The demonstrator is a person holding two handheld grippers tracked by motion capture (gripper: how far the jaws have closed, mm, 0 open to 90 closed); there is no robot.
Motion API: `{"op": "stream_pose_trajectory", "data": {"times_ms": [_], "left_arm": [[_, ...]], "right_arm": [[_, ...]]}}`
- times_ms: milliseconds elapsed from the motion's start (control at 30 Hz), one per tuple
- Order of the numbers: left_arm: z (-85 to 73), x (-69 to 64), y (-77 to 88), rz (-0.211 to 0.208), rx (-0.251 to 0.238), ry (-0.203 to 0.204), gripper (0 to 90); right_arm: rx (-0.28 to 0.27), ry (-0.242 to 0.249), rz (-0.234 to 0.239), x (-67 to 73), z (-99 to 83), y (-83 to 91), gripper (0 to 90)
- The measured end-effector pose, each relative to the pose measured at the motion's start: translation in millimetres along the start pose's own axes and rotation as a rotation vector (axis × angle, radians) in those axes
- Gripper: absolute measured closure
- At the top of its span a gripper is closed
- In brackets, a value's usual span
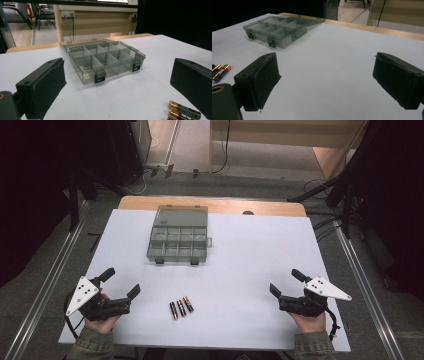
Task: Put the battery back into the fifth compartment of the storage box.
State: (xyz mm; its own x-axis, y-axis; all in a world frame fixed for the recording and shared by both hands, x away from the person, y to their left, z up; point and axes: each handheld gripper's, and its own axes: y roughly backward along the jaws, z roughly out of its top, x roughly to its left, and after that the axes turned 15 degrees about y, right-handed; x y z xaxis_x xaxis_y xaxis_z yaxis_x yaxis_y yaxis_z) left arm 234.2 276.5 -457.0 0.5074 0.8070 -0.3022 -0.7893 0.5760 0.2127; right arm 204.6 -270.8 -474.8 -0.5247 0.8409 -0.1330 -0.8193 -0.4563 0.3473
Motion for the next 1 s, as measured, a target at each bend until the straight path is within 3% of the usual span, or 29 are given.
{"op": "stream_pose_trajectory", "data": {"times_ms": [567,1000], "left_arm": [[-0.5,0.5,-2.3,0.002,0.007,-0.003,0.1],[-1.1,0.3,-4.4,-0.004,0.017,-0.004,0.1]], "right_arm": [[0.037,0.011,0.023,1.8,-0.4,-5.2,7.4],[0.118,0.030,0.070,5.2,2.9,-14.2,7.4]]}}
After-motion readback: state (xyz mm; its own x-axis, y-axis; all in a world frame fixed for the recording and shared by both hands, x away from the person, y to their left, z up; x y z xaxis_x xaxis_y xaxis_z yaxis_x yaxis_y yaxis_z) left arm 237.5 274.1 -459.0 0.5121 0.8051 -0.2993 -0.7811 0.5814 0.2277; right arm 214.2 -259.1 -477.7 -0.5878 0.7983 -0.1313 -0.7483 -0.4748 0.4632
